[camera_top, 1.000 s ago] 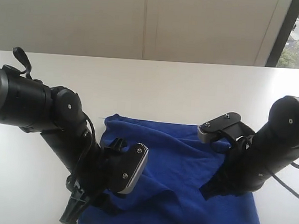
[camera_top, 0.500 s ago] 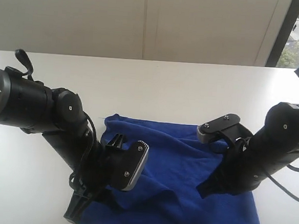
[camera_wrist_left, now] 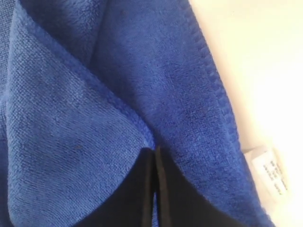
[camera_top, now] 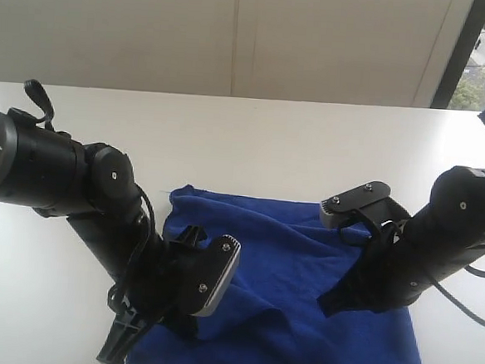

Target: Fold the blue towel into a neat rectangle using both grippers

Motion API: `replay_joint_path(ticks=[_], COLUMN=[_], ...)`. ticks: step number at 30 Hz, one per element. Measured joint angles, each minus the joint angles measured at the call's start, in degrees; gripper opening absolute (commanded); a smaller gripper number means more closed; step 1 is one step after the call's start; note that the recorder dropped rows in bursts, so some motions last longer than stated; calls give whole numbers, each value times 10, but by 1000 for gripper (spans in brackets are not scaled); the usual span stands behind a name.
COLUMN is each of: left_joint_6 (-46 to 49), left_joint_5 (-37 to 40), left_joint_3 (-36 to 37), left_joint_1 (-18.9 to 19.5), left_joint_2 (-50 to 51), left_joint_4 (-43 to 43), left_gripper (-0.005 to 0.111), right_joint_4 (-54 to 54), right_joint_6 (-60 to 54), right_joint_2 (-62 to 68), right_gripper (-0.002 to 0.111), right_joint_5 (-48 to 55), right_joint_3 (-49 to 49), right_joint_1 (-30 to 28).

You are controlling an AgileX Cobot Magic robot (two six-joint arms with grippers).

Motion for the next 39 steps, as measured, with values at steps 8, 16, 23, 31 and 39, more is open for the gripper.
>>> replay_joint_path(ticks=[8,16,23,31,39], left_joint_6=[1,-61,-106,-121,-128], left_joint_5=[10,72,78,103,112], left_joint_3=[0,0,0,0,0], left_joint_1=[0,0,0,0,0], left_joint_2=[-27,-43,-58,-59,-60], left_joint_4=[5,107,155,185,197], left_gripper=[0,0,0,0,0], right_joint_4=[0,0,0,0,0], right_joint_6=[0,0,1,1,3], right_joint_2=[0,0,0,0,0], right_gripper=[0,0,0,0,0], right_joint_5=[-2,-4,-4,-4,-4], right_joint_3=[0,0,0,0,0], right_joint_1=[0,0,0,0,0])
